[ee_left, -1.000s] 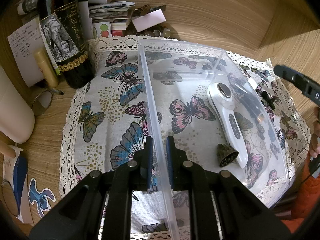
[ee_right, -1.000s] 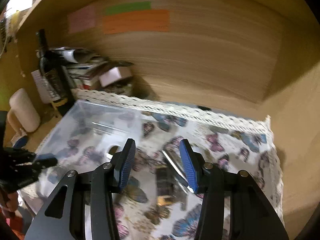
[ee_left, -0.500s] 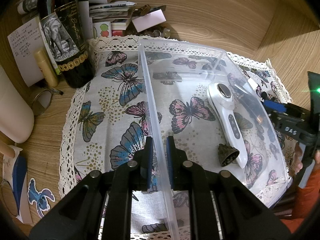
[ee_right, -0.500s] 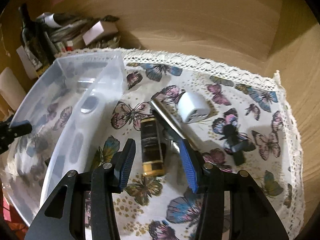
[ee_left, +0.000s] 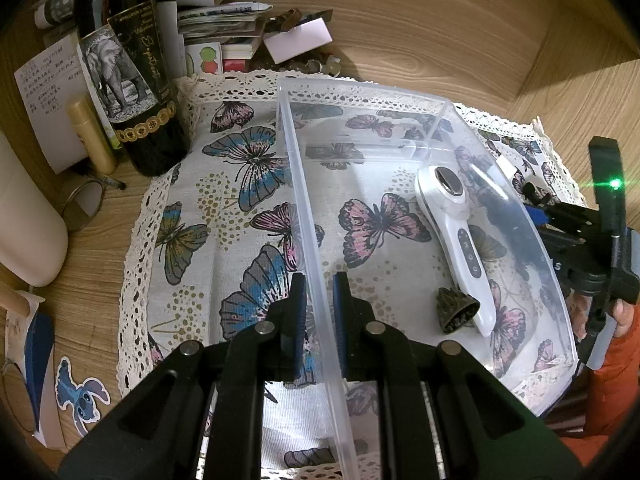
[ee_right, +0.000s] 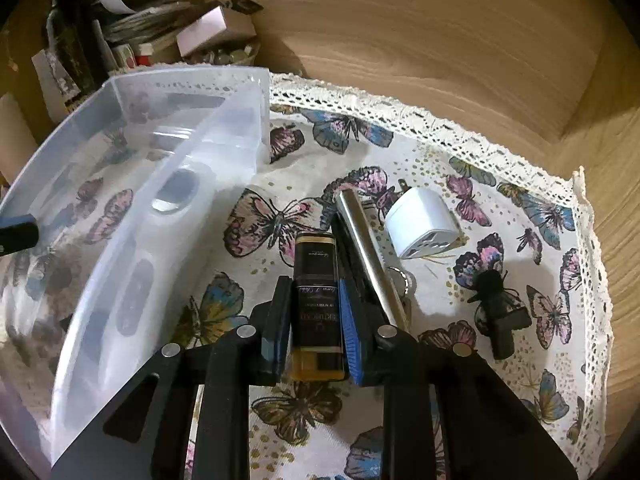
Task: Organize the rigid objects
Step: 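Carry the lighter into the clear box and release it with the right gripper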
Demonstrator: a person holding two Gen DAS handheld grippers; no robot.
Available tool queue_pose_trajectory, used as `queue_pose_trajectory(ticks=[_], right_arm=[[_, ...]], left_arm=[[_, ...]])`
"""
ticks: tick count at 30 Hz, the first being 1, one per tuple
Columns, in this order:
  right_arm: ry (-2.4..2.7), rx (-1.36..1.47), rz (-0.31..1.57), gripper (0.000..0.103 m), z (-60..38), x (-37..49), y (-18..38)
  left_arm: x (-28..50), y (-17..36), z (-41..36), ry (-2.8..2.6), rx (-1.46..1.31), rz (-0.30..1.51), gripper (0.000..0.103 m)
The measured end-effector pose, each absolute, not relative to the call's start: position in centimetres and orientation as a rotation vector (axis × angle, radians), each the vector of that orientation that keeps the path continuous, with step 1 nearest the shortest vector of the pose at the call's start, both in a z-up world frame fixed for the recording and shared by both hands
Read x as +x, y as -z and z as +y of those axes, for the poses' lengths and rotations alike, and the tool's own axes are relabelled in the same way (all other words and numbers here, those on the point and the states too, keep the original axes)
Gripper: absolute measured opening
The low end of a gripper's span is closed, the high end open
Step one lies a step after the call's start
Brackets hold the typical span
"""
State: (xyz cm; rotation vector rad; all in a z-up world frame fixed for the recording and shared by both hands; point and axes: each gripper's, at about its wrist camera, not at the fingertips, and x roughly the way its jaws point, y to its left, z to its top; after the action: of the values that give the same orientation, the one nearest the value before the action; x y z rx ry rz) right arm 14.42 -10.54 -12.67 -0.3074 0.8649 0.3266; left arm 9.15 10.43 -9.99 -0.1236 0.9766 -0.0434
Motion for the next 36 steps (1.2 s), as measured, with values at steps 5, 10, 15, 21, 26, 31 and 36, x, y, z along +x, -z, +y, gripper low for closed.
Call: queue_pose_trajectory(ticks=[5,10,15,21,26,31,36], right_arm=[[-0.333,-0.262,0.814,0.022,-11.1,13.5,10.7],[-0.341,-0.231,0.728,0.022,-11.3,12.4,7.6],[-0.373,-0.218,0.643,0.022,-10.5,11.4,4.6],[-0.447,-0.222,0.585,0.022,-8.3,10.7,2.7],[-0.515,-0.252,0.594,0.022,-5.7,10.4,3.1],[-0.561,-0.293,0.637,0.022,-3.6,10.6,4.5],[-0.587,-0.317,0.721,0.022,-2.0,11.5,6.6]], left_arm=[[9.1,10.0,10.4,0.043,-0.124,0.977,0.013],[9.2,10.0,10.4,0.043,-0.125,0.976,0.013],[9.1,10.0,10.4,0.043,-0.124,0.976,0.013],[9.1,10.0,10.4,0.043,-0.124,0.976,0.013],[9.1,10.0,10.4,0.043,-0.124,0.976,0.013],[9.2,10.0,10.3,0.043,-0.124,0.975,0.013],[9.3,9.9,10.2,0.047,-0.124,0.975,0.013]])
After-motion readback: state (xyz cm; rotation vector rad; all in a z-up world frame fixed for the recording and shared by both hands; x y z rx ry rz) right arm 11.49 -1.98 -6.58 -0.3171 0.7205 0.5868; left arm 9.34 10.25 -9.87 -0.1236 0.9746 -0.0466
